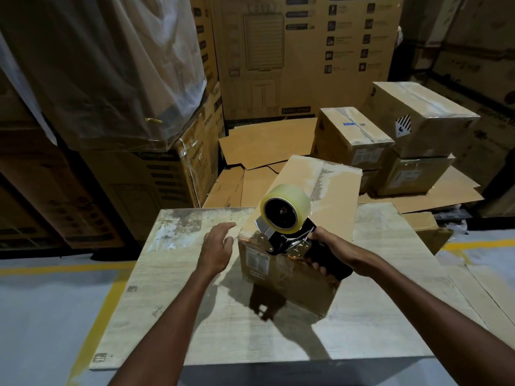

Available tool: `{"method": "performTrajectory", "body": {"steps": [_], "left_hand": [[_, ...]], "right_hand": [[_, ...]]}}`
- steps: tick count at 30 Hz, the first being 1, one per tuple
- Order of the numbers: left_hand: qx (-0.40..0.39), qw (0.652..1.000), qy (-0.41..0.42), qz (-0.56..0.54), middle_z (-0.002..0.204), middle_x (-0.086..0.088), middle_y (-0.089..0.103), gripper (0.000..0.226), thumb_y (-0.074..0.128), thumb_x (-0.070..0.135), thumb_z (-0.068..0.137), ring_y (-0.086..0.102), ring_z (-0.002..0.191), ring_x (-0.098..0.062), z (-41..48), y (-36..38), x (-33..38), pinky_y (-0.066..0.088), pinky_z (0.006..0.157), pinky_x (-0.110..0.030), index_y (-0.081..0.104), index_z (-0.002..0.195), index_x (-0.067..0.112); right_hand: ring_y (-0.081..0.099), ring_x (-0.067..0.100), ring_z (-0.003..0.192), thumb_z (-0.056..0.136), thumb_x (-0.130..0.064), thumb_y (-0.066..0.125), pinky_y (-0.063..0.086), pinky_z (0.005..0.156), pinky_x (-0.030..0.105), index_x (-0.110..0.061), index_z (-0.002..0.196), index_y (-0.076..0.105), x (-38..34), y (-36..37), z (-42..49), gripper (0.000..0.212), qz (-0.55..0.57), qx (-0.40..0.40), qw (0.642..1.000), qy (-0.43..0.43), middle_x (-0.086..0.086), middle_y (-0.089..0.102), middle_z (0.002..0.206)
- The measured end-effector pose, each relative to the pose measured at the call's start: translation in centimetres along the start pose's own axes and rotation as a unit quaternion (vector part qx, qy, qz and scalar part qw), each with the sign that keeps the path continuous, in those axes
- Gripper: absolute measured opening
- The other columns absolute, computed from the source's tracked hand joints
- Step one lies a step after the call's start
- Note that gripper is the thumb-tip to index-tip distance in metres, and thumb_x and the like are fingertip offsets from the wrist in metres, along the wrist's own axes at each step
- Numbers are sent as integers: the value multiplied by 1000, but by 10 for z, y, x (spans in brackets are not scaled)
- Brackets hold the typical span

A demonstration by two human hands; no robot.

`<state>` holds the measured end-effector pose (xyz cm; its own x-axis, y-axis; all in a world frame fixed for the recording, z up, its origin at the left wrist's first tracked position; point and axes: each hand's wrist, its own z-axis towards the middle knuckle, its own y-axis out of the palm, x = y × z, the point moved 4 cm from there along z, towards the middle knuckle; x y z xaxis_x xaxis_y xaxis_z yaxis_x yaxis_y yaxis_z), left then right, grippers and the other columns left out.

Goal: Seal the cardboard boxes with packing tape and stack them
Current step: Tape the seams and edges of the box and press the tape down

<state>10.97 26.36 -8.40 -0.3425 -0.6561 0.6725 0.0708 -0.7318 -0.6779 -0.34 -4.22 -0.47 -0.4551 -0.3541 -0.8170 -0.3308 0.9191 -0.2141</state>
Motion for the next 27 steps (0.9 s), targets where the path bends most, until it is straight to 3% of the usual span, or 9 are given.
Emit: {"method": "performTrajectory", "body": {"steps": [2, 5, 9, 13, 19, 22, 27], "left_hand": [[-36, 989, 110, 88, 156, 2, 46, 56, 45, 21, 93, 35, 147, -14, -10, 1, 15, 22, 120, -37, 50, 149, 19], [-99, 948, 206, 221, 168, 7, 17, 68, 37, 37, 96, 5, 157, -9, -18, 10, 25, 4, 126, -37, 27, 161, 21], [-126, 942, 186, 248, 170, 7, 11, 76, 45, 37, 93, -6, 157, -6, -19, 13, 19, -1, 127, -39, 20, 163, 22], [-138, 951, 152, 232, 169, 12, 10, 81, 50, 31, 88, -8, 155, -2, -19, 12, 20, -2, 127, -41, 20, 163, 25], [-123, 958, 112, 234, 167, 17, 13, 81, 49, 38, 85, -3, 156, -4, -22, 15, 25, 5, 127, -48, 25, 162, 28], [-118, 965, 88, 219, 164, 23, 9, 83, 53, 37, 83, -2, 155, -2, -23, 16, 24, 7, 126, -50, 24, 161, 32], [-126, 961, 81, 233, 165, 21, 12, 85, 56, 38, 82, -1, 155, -2, -23, 14, 28, 8, 125, -53, 24, 161, 33]], "right_hand": [[58, 24, 68, 99, -62, 39, 47, 64, 32, -4, 92, 73, -4, -1, -2, 67, 8, -34, 999, 8, 13, 66, 84], [63, 28, 78, 100, -61, 40, 51, 68, 33, 8, 108, 71, -10, -6, -3, 76, -4, -64, 998, -1, 18, 67, 92], [67, 32, 85, 89, -64, 49, 54, 74, 36, 11, 118, 67, -8, -7, -1, 82, -9, -81, 997, -3, 22, 71, 99], [72, 35, 94, 103, -50, 41, 58, 83, 37, 12, 122, 63, -5, -4, -6, 68, 11, -105, 994, -4, 29, 73, 111], [61, 20, 69, 101, -57, 46, 50, 67, 31, 0, 106, 72, -7, -2, -11, 62, 6, -63, 997, -32, 12, 66, 84], [58, 18, 63, 101, -56, 48, 47, 60, 28, -3, 102, 70, -6, -1, -13, 58, 18, -48, 998, -32, 8, 63, 79], [55, 18, 63, 98, -60, 52, 42, 62, 33, -10, 94, 67, 12, -9, -24, 52, 15, -28, 999, -34, 8, 60, 79]]}}
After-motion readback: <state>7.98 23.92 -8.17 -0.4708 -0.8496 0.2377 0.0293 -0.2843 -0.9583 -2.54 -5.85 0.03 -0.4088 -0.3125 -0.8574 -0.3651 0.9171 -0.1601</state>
